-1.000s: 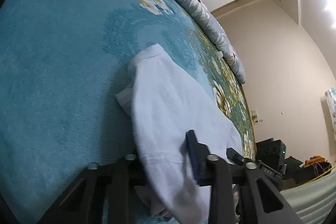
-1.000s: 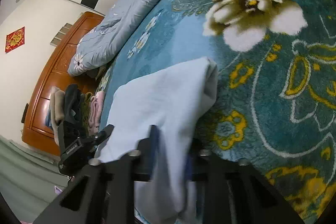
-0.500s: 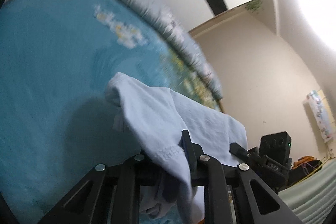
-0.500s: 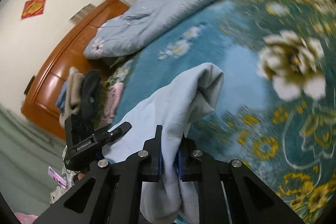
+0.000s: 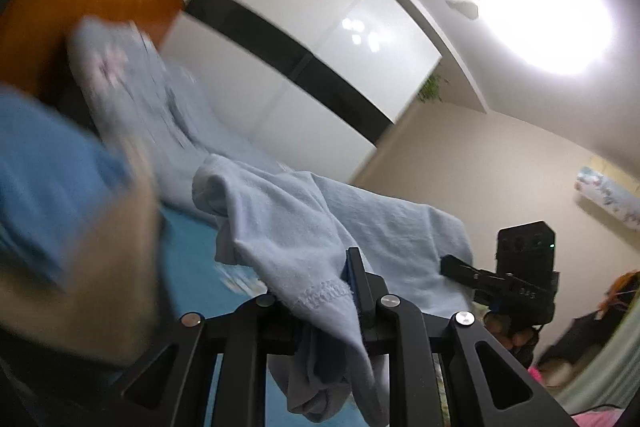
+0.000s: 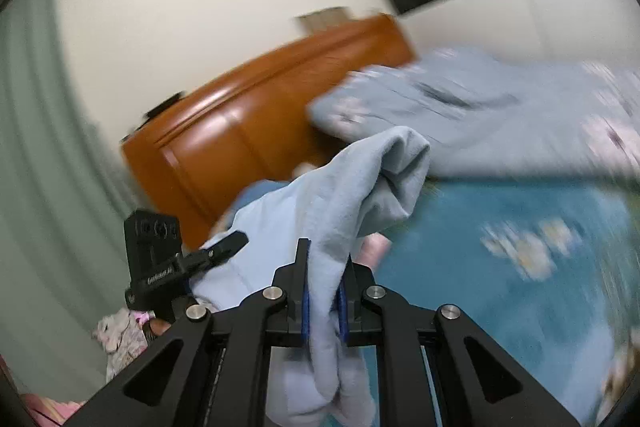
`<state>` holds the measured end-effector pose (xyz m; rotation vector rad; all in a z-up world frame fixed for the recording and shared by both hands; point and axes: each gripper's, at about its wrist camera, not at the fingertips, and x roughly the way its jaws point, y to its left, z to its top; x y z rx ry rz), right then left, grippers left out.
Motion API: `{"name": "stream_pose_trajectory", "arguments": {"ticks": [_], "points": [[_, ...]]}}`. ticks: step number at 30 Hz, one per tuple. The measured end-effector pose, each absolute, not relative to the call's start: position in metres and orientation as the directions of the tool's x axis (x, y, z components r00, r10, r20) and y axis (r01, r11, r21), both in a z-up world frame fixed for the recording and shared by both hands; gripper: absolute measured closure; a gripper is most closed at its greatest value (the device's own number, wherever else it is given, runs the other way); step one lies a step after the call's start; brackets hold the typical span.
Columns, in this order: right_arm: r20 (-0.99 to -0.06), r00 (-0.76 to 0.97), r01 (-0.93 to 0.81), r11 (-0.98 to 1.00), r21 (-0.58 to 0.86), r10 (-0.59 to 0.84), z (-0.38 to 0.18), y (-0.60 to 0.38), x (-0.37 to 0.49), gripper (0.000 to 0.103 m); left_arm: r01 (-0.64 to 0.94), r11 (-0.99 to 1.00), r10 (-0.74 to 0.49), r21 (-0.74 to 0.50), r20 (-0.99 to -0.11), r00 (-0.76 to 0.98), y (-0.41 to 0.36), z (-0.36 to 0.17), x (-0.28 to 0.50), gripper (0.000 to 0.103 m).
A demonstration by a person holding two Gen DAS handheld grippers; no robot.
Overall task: Fold clothes
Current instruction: 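Lift the folded shirt with both grippers and carry it to the clothes pile, then lower the shirt onto the clothes pile and open both grippers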
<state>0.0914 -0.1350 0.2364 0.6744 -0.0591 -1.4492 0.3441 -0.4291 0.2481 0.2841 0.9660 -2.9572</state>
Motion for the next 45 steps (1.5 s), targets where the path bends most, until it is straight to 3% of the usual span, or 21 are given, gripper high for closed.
{"name": "stream_pose_trajectory", "arguments": {"ticks": [6, 11, 16, 21, 23, 26, 30, 35, 41, 45], "points": [[-0.348, 0.264, 0.877, 0.073, 0.475, -0.9, 0.271, -0.262, 0.13, 0.092, 0.192, -0.815, -0.11, -0.547, -0.18, -0.978, -0.524, 0.278, 0.393, 0.084], [-0.351, 0.303, 0.872, 0.109, 0.477, -0.886, 0.268, -0.347, 0.155, 0.092, 0.302, -0.819, -0.195, -0.488, -0.259, -0.946, -0.597, 0.282, 0.409, 0.083], [-0.363, 0.348, 0.844, 0.121, 0.523, -0.864, 0.23, -0.405, 0.164, 0.092, 0.371, -0.788, -0.227, -0.491, -0.328, -0.917, -0.654, 0.25, 0.411, 0.084], [-0.434, 0.357, 0.816, 0.051, 0.576, -0.827, 0.168, -0.436, 0.158, 0.091, 0.412, -0.741, -0.214, -0.53, -0.396, -0.893, -0.69, 0.189, 0.412, 0.08], [-0.429, 0.374, 0.794, 0.045, 0.607, -0.822, 0.155, -0.438, 0.146, 0.091, 0.399, -0.731, -0.196, -0.553, -0.389, -0.9, -0.691, 0.175, 0.412, 0.078], [-0.438, 0.365, 0.788, 0.022, 0.615, -0.821, 0.141, -0.442, 0.134, 0.08, 0.388, -0.722, -0.179, -0.573, -0.386, -0.905, -0.693, 0.159, 0.409, 0.071], [-0.454, 0.355, 0.798, 0.012, 0.602, -0.817, 0.131, -0.443, 0.133, 0.078, 0.407, -0.712, -0.194, -0.572, -0.397, -0.897, -0.692, 0.16, 0.406, 0.071], [-0.459, 0.315, 0.827, 0.003, 0.562, -0.831, 0.151, -0.435, 0.133, 0.076, 0.503, -0.712, -0.292, -0.491, -0.444, -0.847, -0.677, 0.19, 0.419, 0.059], [-0.445, 0.182, 0.907, -0.024, 0.419, -0.877, 0.183, -0.4, 0.121, 0.073, 0.55, -0.749, -0.393, -0.37, -0.42, -0.818, -0.637, 0.224, 0.426, 0.053], [-0.424, 0.19, 0.931, 0.025, 0.365, -0.886, 0.208, -0.404, 0.142, 0.072, 0.578, -0.764, -0.452, -0.286, -0.401, -0.796, -0.611, 0.245, 0.429, 0.041]]}}
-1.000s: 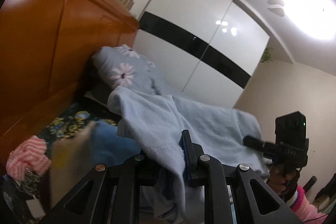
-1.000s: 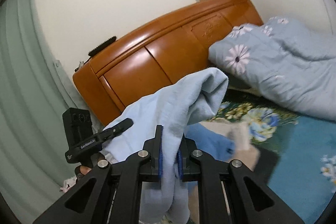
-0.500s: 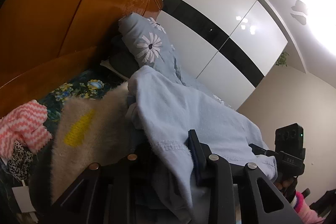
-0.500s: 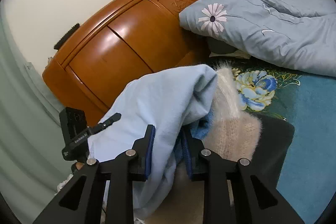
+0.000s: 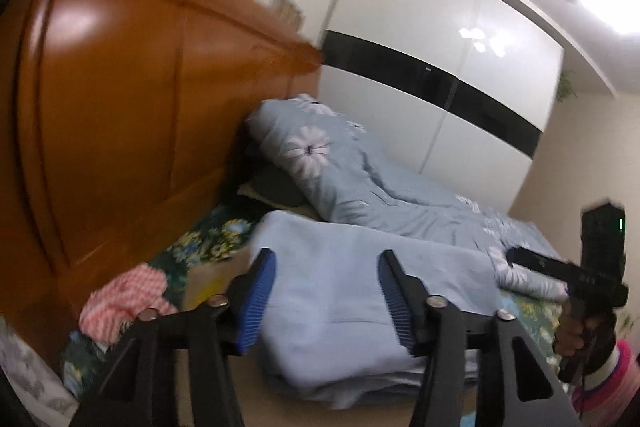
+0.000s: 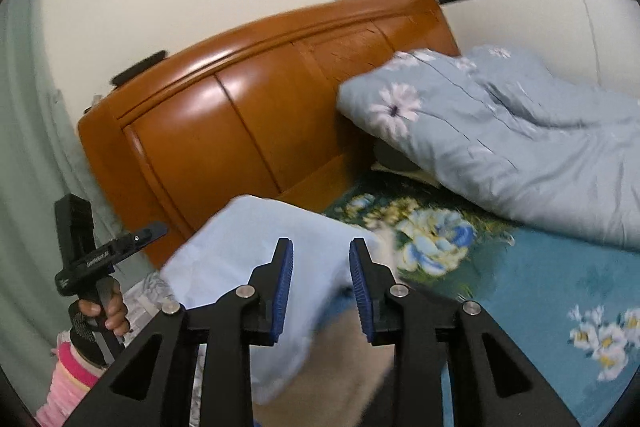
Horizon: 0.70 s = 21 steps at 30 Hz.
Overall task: Fold clothes
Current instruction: 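Lower the shirt onto the clothes pile and open both grippers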
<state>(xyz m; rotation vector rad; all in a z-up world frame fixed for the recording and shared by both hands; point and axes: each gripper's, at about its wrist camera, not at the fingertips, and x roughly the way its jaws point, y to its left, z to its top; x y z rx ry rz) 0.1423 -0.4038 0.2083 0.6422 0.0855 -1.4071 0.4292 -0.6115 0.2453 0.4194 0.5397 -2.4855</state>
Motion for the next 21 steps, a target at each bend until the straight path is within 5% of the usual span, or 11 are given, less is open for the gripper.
{"name": "stream_pose_trajectory", "arguments": {"ticks": [8, 12, 21], "points": [[-0.517, 0.126, 0.974, 0.006, 0.227, -0.847, 0.186, -0.445, 0.169, 0.069, 0.582, -0.789, -0.405, -0.197, -0.546, -0.733, -0.613, 0.2, 0.384, 0.041], [-0.556, 0.121, 0.964, -0.035, 0.262, -0.822, 0.158, -0.463, 0.155, 0.069, 0.551, -0.772, -0.345, -0.317, -0.518, -0.782, -0.628, 0.184, 0.383, 0.04], [-0.559, 0.11, 0.956, -0.066, 0.285, -0.822, 0.158, -0.462, 0.15, 0.069, 0.561, -0.764, -0.374, -0.318, -0.491, -0.787, -0.611, 0.194, 0.387, 0.039]]}}
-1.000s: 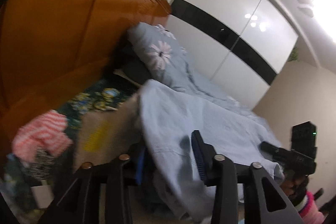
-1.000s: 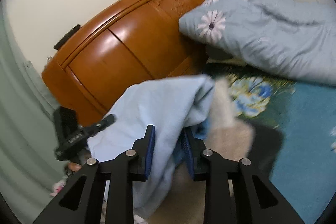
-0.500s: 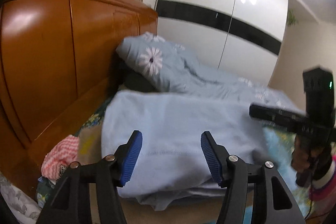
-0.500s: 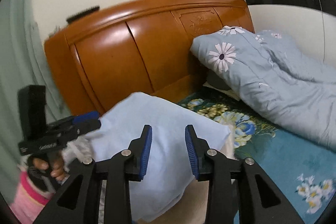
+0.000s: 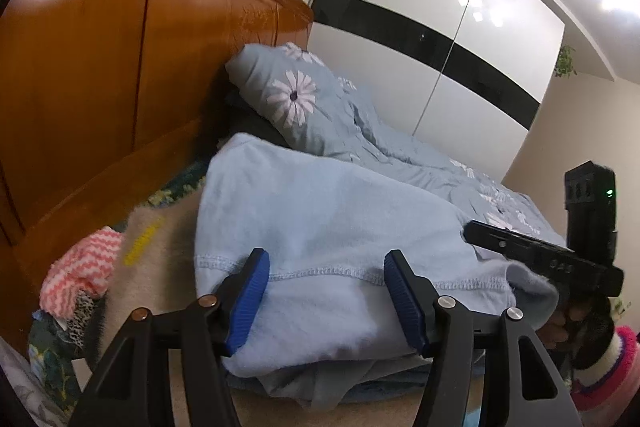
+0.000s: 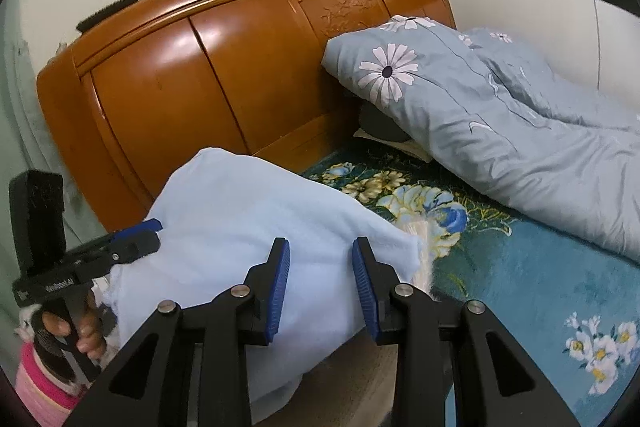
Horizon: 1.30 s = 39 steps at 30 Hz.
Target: Fold clothes
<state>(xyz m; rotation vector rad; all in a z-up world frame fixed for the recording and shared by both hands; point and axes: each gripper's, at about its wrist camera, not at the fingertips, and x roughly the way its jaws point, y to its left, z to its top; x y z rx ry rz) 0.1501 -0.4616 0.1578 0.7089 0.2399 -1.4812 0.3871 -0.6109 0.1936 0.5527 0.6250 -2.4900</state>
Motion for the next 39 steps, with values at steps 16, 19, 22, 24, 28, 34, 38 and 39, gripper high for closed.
{"name": "stream_pose_trajectory", "arguments": {"ticks": [16, 19, 22, 24, 28, 34, 38, 39], "points": [[-0.512, 0.031, 0.977, -0.08, 0.195, -0.858, 0.168, -0.348, 0.196, 0.043, 0.643, -0.732, -0.539, -0.224, -0.387, -0.748, -0.477, 0.198, 0.419, 0.013], [-0.488, 0.008, 0.976, -0.099, 0.192, -0.873, 0.157, -0.323, 0.205, 0.029, 0.658, -0.731, -0.566, -0.182, -0.379, -0.732, -0.446, 0.189, 0.419, 0.006], [-0.48, -0.024, 0.978, -0.12, 0.171, -0.877, 0.142, -0.301, 0.212, 0.027, 0.674, -0.719, -0.587, -0.169, -0.372, -0.72, -0.427, 0.18, 0.417, 0.0], [-0.482, -0.046, 0.977, -0.139, 0.16, -0.875, 0.13, -0.286, 0.215, 0.014, 0.67, -0.715, -0.58, -0.198, -0.367, -0.727, -0.415, 0.17, 0.421, 0.0], [-0.484, -0.053, 0.975, -0.151, 0.165, -0.873, 0.108, -0.26, 0.217, 0.008, 0.679, -0.69, -0.568, -0.252, -0.393, -0.723, -0.399, 0.149, 0.425, 0.0], [-0.495, -0.075, 0.978, -0.162, 0.134, -0.865, 0.084, -0.226, 0.225, 0.0, 0.711, -0.643, -0.572, -0.285, -0.438, -0.693, -0.38, 0.122, 0.426, 0.0], [-0.47, -0.092, 0.975, -0.176, 0.138, -0.878, 0.08, -0.205, 0.225, 0.0, 0.737, -0.624, -0.579, -0.258, -0.481, -0.659, -0.37, 0.108, 0.428, 0.0], [-0.462, -0.098, 0.974, -0.18, 0.136, -0.882, 0.08, -0.2, 0.225, 0.0, 0.744, -0.62, -0.583, -0.247, -0.489, -0.649, -0.368, 0.105, 0.429, 0.0]]}}
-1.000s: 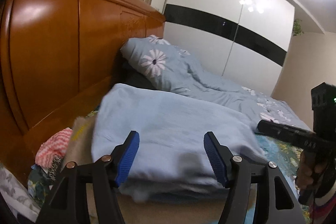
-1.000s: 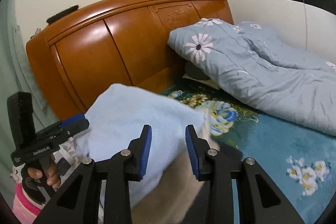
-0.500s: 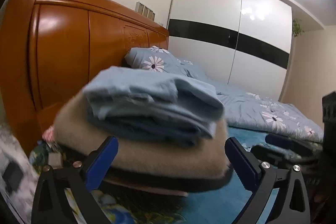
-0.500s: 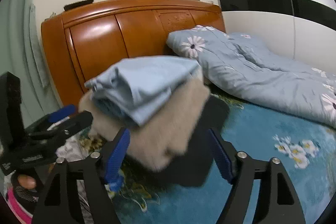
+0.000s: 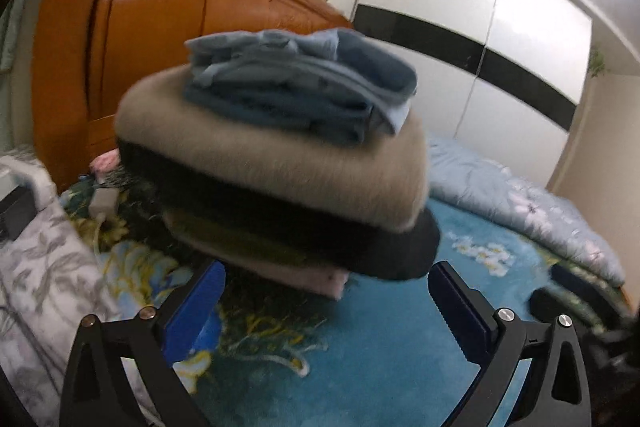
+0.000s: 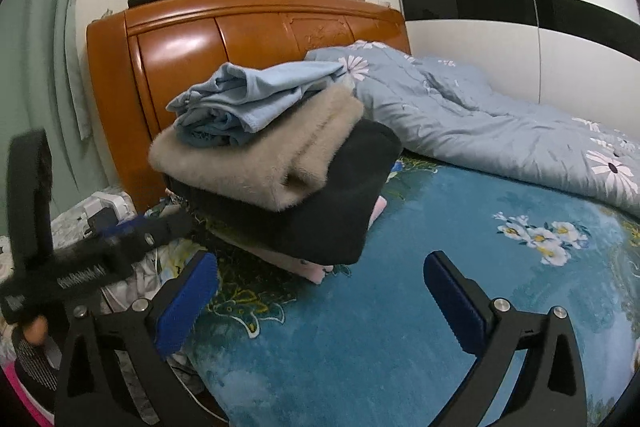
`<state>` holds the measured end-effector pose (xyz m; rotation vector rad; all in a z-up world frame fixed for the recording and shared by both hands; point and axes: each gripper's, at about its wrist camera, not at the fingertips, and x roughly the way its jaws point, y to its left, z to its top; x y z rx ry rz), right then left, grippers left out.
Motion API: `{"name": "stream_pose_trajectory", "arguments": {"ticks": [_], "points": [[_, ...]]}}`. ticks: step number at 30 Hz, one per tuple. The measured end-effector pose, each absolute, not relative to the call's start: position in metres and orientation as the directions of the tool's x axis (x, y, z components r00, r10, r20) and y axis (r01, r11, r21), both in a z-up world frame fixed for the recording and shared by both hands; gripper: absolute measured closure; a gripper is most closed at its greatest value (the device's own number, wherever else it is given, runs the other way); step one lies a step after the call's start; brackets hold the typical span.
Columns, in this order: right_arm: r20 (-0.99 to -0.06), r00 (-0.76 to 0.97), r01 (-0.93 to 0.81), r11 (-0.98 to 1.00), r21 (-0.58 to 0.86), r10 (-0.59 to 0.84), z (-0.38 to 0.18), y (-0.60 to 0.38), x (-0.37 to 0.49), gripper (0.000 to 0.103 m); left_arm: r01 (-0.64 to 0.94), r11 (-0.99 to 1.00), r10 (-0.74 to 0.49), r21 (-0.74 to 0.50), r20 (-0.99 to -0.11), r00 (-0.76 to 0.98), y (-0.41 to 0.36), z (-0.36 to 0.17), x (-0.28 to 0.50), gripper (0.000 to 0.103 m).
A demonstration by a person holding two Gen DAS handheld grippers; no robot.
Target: Fold clothes
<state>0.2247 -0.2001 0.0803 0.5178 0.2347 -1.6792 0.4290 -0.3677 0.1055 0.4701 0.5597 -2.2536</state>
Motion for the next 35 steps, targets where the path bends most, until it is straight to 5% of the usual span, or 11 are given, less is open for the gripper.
{"name": "stream_pose_trajectory", "arguments": {"ticks": [35], "points": [[-0.527, -0.097, 0.983, -0.163, 0.081, -0.844, 0.045, -0.178, 0.228, 0.0, 0.866, -0.498, -0.667, -0.047, -0.618, -0.417, -0.328, 0.058, 0.448, 0.0]]}}
